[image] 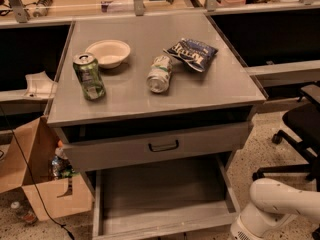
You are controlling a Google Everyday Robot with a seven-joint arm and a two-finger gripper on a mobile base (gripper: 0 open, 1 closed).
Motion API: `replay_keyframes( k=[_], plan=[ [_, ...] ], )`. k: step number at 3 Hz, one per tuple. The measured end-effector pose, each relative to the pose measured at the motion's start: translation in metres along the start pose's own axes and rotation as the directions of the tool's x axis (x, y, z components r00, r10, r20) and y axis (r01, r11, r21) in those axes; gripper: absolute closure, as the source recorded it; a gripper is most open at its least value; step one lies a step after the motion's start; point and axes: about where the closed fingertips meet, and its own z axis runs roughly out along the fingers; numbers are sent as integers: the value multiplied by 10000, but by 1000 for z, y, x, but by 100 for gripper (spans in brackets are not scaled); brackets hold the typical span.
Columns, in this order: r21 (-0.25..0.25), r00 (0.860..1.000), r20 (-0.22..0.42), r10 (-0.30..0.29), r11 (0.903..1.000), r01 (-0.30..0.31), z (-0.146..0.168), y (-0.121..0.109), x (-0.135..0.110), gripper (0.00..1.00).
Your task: Close middle drawer
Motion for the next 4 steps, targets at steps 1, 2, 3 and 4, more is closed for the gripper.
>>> replay_keyframes(
  k=[1, 2, 3, 4],
  plan=[
    [-242, 9998, 146, 138, 9996, -135, 10, -3, -5, 100],
    [-372, 9982, 569, 171, 9992, -150, 21, -10, -26, 100],
    [-302, 9943, 1050, 169, 9994, -138, 21, -14, -42, 100],
    [-210, 9901, 1400, 67, 9998, -38, 20, -16, -55, 100]
  ],
)
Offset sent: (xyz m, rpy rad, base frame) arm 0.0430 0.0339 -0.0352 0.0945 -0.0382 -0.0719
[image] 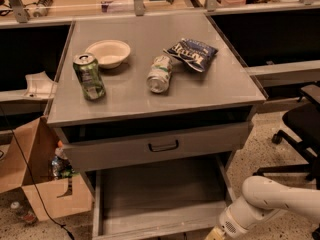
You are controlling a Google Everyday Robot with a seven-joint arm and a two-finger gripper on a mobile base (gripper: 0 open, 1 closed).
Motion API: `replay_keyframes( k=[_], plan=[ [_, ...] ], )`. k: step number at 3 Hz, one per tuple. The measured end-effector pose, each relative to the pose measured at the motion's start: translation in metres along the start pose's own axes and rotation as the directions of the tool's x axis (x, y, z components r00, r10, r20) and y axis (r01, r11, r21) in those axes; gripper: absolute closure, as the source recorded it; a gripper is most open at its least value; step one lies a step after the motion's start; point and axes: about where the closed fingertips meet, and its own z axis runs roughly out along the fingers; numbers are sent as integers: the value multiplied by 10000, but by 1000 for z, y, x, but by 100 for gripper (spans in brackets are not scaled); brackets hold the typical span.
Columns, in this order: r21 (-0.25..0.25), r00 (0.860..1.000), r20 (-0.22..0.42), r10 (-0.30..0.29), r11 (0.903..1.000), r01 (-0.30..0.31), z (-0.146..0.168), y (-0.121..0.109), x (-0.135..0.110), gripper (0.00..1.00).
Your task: Close middle drawer
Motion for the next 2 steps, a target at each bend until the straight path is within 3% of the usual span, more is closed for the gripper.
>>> replay_keyframes(
  k=[2],
  plan=[
    [-223, 9987, 501, 69, 9997, -58, 5, -3, -17, 100]
  ],
)
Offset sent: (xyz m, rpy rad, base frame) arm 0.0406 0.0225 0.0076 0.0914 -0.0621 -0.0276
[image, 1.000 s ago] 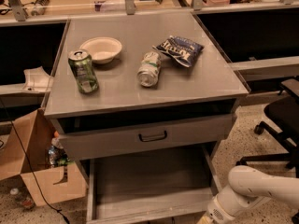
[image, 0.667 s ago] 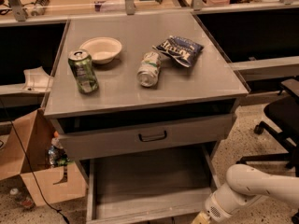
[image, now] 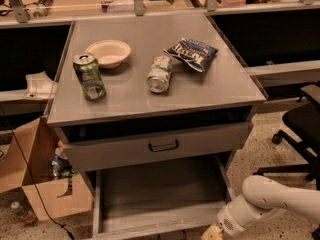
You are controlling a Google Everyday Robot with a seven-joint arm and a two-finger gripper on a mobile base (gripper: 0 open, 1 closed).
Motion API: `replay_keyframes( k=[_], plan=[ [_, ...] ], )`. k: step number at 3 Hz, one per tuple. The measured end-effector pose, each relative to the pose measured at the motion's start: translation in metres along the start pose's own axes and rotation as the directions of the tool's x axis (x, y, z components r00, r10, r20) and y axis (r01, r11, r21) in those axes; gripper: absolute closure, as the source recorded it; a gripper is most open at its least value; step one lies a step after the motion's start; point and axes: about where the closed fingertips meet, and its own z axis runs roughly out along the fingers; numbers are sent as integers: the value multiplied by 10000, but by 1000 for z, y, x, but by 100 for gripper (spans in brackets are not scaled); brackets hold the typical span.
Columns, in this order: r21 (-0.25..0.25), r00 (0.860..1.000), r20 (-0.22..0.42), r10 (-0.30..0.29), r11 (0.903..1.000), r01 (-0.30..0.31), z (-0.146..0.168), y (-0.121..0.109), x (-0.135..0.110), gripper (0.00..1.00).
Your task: Close middle drawer
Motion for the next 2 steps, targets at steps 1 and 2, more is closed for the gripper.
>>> replay_keyframes(
  k=[1, 2],
  plan=[
    [-4, 10000, 16, -1, 10000, 1, -1, 1, 1, 100],
    [-60, 9992, 389, -105, 9999, 108, -1, 1, -13, 100]
  ],
)
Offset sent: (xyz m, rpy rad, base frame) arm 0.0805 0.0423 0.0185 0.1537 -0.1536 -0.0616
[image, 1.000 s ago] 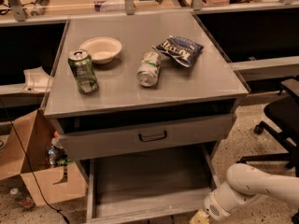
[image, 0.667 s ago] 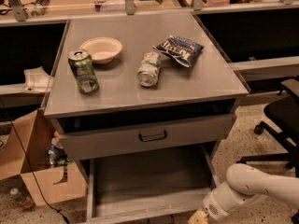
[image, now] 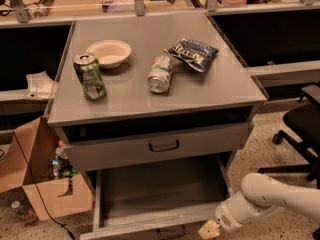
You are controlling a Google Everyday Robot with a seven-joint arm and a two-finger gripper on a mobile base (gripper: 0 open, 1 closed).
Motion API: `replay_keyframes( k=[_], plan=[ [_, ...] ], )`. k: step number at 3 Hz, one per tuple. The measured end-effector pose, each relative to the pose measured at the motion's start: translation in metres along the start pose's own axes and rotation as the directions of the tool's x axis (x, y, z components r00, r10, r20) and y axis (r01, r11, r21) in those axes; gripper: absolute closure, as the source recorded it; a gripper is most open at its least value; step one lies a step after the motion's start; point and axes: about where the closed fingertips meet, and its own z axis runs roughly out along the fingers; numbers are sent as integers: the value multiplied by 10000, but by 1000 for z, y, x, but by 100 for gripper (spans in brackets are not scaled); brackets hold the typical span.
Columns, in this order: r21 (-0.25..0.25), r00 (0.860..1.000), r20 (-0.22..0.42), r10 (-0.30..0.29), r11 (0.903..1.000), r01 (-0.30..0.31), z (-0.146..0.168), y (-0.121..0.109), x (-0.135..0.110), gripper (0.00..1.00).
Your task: Close middle drawer
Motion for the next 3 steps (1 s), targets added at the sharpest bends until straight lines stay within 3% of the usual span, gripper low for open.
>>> replay_keyframes(
  k=[3],
  plan=[
    [-149, 9959, 868, -273, 9995, 287, 3, -1, -36, 100]
  ],
)
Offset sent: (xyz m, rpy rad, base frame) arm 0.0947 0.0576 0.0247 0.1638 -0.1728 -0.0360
